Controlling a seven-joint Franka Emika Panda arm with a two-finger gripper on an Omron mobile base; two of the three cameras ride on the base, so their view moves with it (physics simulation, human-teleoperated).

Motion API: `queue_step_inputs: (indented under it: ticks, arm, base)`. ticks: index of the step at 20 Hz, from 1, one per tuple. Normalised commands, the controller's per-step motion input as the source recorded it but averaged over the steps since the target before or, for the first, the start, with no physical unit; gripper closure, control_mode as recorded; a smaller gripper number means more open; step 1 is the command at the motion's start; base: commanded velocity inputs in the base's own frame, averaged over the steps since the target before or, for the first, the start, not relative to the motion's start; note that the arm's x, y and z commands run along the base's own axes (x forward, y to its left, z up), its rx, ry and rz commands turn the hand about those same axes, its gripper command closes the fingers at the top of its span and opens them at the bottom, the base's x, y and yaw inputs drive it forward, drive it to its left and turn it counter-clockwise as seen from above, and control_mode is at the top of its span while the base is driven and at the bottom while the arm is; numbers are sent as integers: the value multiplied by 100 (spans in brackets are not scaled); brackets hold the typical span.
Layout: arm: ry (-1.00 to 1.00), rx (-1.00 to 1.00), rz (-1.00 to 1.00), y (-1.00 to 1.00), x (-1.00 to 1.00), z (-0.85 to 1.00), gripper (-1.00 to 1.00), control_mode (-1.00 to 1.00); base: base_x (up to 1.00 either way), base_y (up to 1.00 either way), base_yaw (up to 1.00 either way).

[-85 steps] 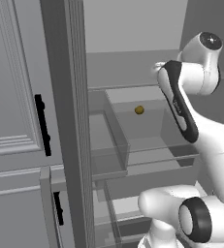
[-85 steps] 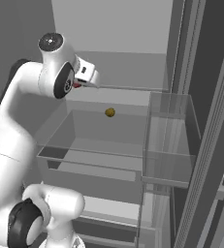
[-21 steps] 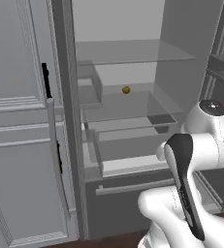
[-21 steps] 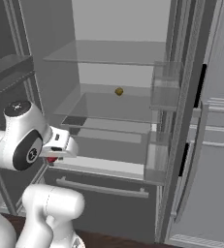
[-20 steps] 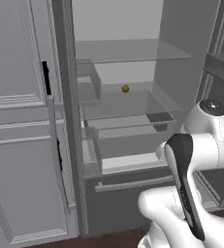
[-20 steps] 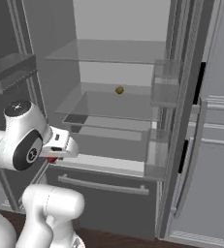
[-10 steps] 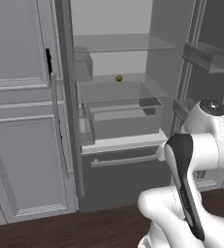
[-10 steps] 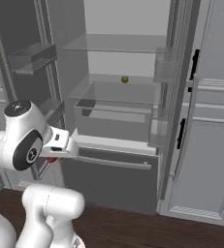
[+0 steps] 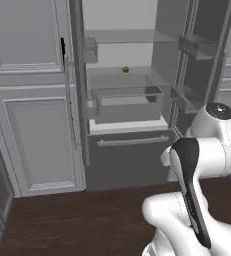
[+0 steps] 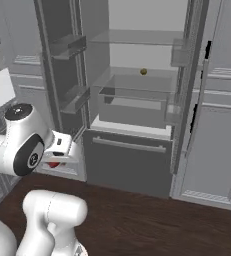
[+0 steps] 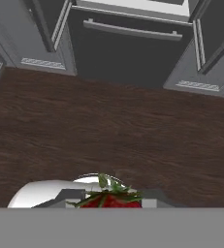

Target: Take the strawberry from the fridge and place it on top of the pancake, located on the dining counter.

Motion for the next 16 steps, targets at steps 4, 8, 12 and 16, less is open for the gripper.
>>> queue_step_inputs:
  ticks: [4,8,12,16]
  arm:
    - [0,0,0,0,0,0,100,100]
    - [0,0,0,0,0,0,100,100]
    - [0,0,0,0,0,0,100,100]
    - [0,0,0,0,0,0,100,100]
  base:
    - [-86,2,35]
    - [-85,8,49]
    - [-91,19,54]
    - [-87,51,67]
